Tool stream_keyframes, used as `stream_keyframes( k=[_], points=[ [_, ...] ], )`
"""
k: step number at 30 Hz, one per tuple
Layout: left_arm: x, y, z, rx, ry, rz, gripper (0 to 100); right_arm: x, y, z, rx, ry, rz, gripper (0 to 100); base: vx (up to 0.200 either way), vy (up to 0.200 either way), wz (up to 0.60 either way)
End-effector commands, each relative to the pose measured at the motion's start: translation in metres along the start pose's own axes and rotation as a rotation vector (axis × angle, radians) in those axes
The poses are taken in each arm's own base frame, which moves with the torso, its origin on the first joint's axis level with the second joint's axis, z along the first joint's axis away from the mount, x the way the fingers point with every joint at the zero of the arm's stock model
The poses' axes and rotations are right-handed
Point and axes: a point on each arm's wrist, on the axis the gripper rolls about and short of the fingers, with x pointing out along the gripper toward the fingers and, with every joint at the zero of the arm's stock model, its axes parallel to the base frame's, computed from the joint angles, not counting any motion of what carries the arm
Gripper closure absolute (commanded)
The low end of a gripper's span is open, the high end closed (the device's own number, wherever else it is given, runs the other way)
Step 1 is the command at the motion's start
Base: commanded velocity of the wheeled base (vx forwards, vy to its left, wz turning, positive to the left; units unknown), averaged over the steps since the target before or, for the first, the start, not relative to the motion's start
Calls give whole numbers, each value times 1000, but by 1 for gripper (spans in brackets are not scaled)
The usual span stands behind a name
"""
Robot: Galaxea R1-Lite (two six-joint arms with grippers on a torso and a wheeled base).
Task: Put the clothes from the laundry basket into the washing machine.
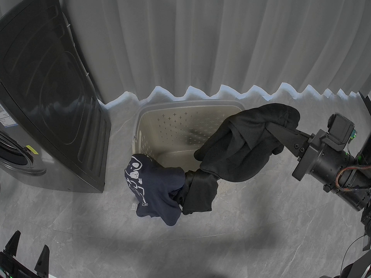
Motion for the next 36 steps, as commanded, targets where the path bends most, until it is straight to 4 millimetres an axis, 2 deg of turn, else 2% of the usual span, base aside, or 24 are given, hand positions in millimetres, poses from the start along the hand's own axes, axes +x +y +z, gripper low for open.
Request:
stream_keyframes(
  k=[1, 4, 10, 36],
  points=[
    [0, 0, -5, 1, 2, -1, 0, -6, 3, 5, -2, -18, 13, 100, -200, 0, 0],
    [0, 0, -5, -7, 2, 0, 0, -7, 1, 0, 2, 2, 9, 100, -200, 0, 0],
    [0, 0, -5, -7, 2, 0, 0, -2, -1, -8, 4, 27, 3, 100, 0, 0, 0],
    [0, 0, -5, -7, 3, -1, 0, 0, 1, -3, 20, 8, 11, 100, 0, 200, 0]
  ],
)
